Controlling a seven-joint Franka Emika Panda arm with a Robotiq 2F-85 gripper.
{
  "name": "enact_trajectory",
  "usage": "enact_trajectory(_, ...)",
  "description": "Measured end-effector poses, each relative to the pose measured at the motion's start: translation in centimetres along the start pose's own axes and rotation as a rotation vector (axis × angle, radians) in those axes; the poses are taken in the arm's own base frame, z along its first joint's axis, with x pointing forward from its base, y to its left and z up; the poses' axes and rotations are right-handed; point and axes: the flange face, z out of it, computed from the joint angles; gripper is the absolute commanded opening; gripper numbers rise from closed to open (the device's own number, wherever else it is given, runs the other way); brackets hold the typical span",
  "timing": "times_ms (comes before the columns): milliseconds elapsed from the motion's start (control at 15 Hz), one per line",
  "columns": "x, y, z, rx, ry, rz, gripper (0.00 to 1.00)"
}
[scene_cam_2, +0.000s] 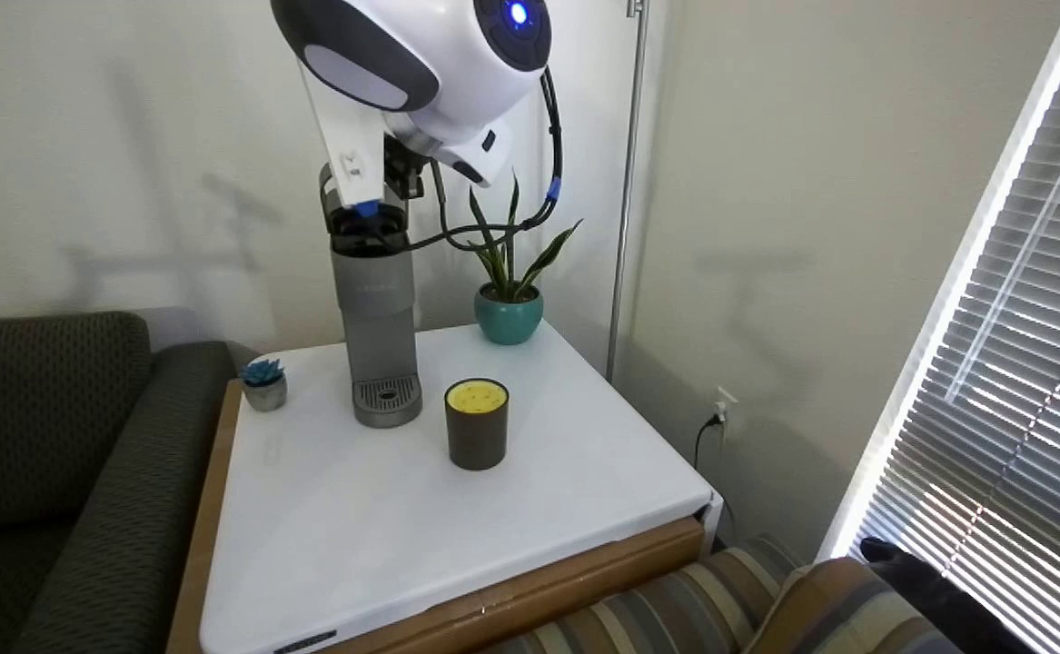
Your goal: Open the coffee maker then close it
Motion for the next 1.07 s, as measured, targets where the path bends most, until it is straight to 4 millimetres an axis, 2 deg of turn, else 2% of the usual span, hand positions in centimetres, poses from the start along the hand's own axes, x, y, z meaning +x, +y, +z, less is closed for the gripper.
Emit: enact_trajectory(1067,1.6,-2.1,0.9,0.025,-0.002,-0.055,0.0)
